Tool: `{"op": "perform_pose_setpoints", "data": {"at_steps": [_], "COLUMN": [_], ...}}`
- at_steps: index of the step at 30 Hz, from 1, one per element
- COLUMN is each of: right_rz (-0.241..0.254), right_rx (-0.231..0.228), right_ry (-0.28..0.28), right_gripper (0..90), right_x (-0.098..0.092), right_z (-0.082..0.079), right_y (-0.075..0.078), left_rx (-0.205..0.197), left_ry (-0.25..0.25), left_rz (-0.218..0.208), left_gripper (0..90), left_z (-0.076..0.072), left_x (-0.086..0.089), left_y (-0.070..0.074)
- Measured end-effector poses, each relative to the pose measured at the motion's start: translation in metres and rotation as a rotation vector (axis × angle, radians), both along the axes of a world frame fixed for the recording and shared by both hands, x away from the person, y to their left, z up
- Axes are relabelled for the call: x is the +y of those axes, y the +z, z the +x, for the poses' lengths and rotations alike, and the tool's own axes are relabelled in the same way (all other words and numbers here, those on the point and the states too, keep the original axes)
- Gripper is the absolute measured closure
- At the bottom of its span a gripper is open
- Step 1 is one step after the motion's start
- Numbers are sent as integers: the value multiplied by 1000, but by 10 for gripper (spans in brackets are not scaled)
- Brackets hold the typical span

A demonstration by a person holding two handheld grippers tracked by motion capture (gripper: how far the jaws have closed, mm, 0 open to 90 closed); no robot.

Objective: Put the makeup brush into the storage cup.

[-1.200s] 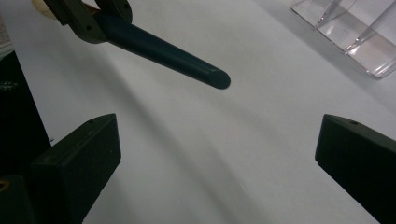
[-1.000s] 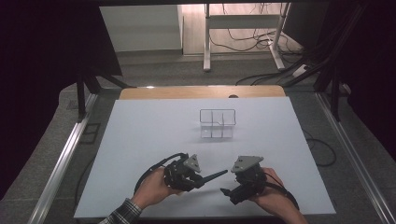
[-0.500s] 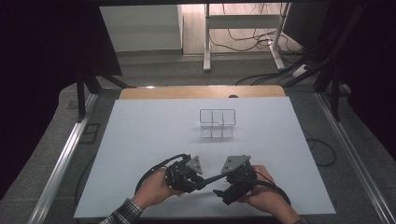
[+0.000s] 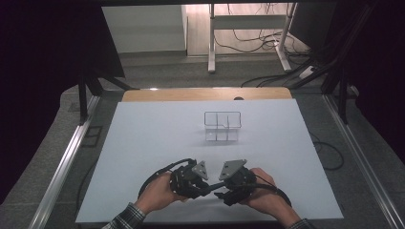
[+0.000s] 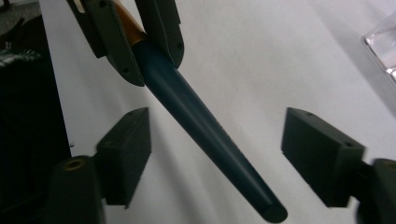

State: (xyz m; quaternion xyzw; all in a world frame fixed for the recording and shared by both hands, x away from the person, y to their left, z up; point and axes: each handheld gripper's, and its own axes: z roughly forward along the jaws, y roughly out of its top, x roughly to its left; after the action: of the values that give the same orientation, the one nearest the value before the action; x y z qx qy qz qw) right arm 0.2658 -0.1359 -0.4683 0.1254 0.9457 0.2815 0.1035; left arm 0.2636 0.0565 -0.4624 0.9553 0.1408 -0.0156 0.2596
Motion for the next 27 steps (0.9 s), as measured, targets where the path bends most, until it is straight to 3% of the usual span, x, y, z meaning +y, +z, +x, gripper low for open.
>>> {"op": "perform_pose_setpoints", "data": {"at_steps": [8, 9, 12, 15, 17, 19, 21, 23, 27], "right_rz": [-24, -37, -61, -76, -74, -61, -55, -48, -37], "right_rx": [1, 1, -1, 38, 39, 57, 60, 61, 64], "right_ry": [44, 72, 110, 199, 178, 172, 160, 142, 123], "right_gripper": [464, 554, 623, 770, 773, 773, 773, 773, 773], "right_x": [4, 4, 5, 6, 7, 5, 3, 1, -1], "right_z": [-2, -2, -4, -9, -11, -10, -9, -8, -7], "right_y": [0, 0, 1, 2, 3, 5, 5, 6, 7], "left_rx": [5, 3, -1, -38, -41, -103, -112, -126, -154], "left_ry": [-7, -9, -33, -30, -22, 20, 30, 76, 123], "left_rz": [11, 13, 15, -16, -29, -66, -68, -105, -103], "left_gripper": [742, 743, 739, 652, 645, 519, 431, 329, 158], "left_z": [-1, -1, -2, -2, -1, 0, 0, 1, 1], "left_x": [-1, -1, -1, 2, 4, 11, 13, 19, 24], "left_y": [-1, -1, 0, 3, 4, 8, 10, 12, 11]}}
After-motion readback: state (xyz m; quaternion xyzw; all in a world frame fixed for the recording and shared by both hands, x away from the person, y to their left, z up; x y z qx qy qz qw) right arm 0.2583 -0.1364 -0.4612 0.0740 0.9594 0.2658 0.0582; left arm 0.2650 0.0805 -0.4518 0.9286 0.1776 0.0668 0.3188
